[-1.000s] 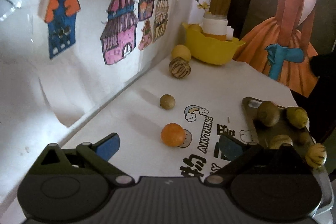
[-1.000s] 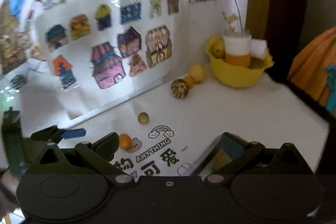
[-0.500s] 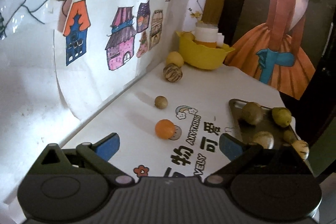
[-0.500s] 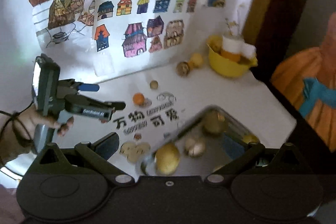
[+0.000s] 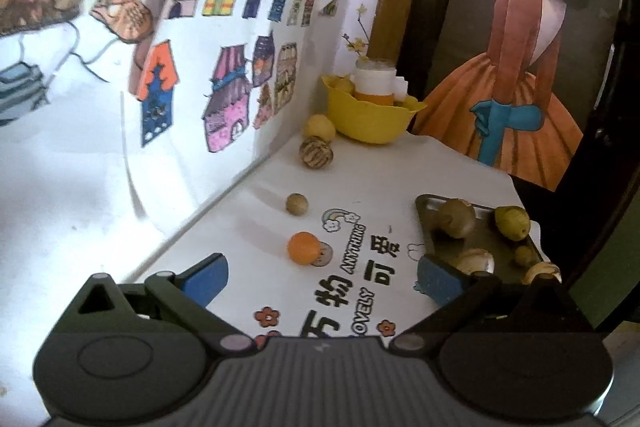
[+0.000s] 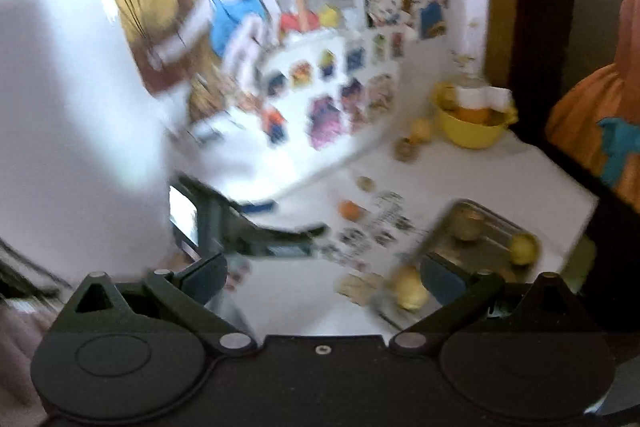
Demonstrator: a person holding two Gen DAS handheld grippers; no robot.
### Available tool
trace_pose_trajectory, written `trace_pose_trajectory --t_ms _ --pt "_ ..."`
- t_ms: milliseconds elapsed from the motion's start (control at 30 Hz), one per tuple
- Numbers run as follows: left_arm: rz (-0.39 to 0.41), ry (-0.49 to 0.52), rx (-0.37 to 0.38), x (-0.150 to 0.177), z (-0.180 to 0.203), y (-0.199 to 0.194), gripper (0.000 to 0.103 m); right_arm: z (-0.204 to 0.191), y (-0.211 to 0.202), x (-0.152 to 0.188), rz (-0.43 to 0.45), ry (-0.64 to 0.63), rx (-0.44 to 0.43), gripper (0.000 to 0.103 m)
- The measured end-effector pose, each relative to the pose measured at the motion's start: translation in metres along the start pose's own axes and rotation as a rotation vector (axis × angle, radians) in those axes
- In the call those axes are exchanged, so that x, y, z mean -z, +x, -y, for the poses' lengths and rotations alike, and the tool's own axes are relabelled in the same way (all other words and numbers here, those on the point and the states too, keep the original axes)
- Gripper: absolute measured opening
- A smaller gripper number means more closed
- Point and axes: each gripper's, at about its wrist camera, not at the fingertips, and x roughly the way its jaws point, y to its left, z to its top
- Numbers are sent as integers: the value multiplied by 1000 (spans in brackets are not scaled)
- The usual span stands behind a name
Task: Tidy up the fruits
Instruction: 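Move both grippers toward the orange and small brown round fruit, then grasp the orange with the left gripper while the right gripper grasps the small brown fruit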
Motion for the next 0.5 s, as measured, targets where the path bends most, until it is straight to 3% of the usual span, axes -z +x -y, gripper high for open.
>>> trace_pose_trajectory --t_ms 200,500 --pt "4 -10 -21 1 -11 0 103 -23 43 -41 75 -119 -4 103" --pt "-12 -2 -77 2 -15 37 103 33 210 -79 43 -89 -48 102"
